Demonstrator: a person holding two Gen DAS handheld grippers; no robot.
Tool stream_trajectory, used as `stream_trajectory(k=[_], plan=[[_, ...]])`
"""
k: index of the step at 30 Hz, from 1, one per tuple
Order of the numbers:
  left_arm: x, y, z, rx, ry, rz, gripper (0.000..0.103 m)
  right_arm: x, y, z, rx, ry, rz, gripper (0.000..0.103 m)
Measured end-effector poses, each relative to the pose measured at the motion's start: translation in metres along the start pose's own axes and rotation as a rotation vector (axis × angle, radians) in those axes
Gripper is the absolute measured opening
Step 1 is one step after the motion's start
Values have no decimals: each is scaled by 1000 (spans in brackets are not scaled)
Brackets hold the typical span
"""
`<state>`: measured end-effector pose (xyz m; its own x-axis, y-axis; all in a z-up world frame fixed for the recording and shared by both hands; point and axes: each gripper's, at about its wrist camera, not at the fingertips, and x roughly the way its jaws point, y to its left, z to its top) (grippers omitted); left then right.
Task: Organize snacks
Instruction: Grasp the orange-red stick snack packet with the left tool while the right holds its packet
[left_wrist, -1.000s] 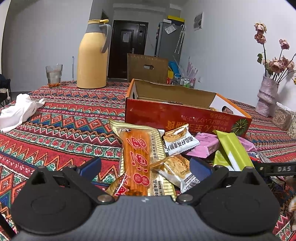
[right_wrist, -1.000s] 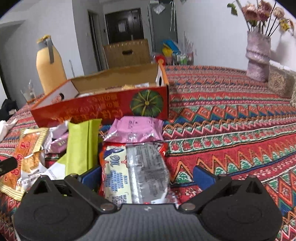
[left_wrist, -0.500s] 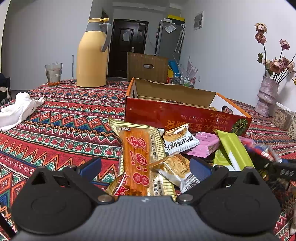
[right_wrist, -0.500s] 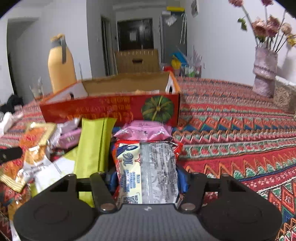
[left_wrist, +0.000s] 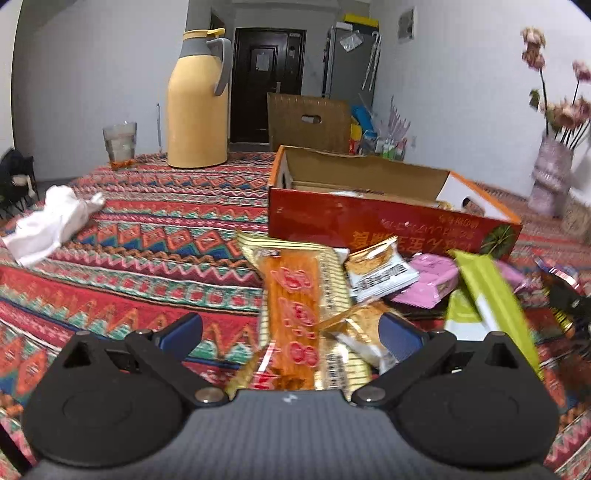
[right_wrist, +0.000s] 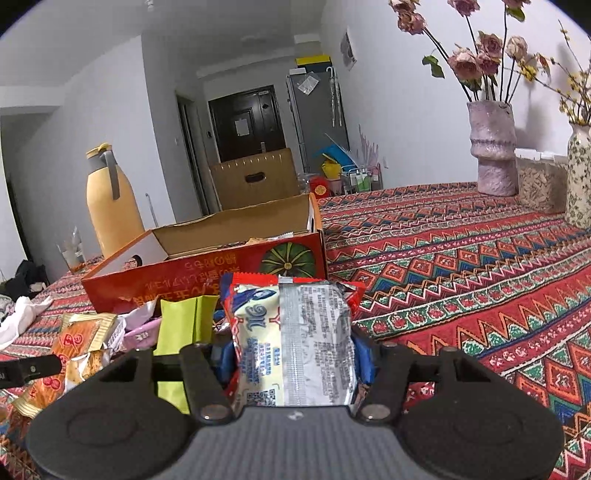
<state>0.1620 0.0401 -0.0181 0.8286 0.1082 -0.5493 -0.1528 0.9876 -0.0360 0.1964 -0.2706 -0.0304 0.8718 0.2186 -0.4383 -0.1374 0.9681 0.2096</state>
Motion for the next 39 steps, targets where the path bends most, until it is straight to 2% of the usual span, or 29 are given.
stream_trajectory(k=[3, 6, 10, 15, 19, 25, 26, 29, 32, 33, 39], plan=[[4, 2, 3, 49, 37, 62, 103, 0, -4, -3, 23, 0, 7, 59], [13, 2, 3, 76, 90, 89, 103, 1, -6, -3, 32, 1, 17, 60], [25, -7, 4, 100, 144, 66, 103, 0, -7, -4, 43, -3, 25, 60], [36, -27, 9, 128, 161, 63, 103, -1, -9, -4, 53, -12, 32, 60], [47, -32, 10, 110, 187, 85, 103, -2, -9, -4, 62, -15, 42, 60], [57, -26, 12, 29, 195, 97, 103, -1, -12, -4, 76, -12, 59, 60], [57, -25, 13, 28, 193, 90, 99, -1, -12, -4, 77, -12, 60, 60], [51, -25, 14, 30, 178, 49, 74, -1, -12, -5, 80, -12, 66, 60], [45, -27, 13, 39, 172, 39, 62, 0, -12, -5, 80, -12, 74, 60], [43, -28, 12, 47, 168, 33, 53, 0, -12, -5, 79, -12, 75, 60], [31, -25, 8, 59, 143, 12, 40, 0, -12, -5, 79, -14, 77, 60]])
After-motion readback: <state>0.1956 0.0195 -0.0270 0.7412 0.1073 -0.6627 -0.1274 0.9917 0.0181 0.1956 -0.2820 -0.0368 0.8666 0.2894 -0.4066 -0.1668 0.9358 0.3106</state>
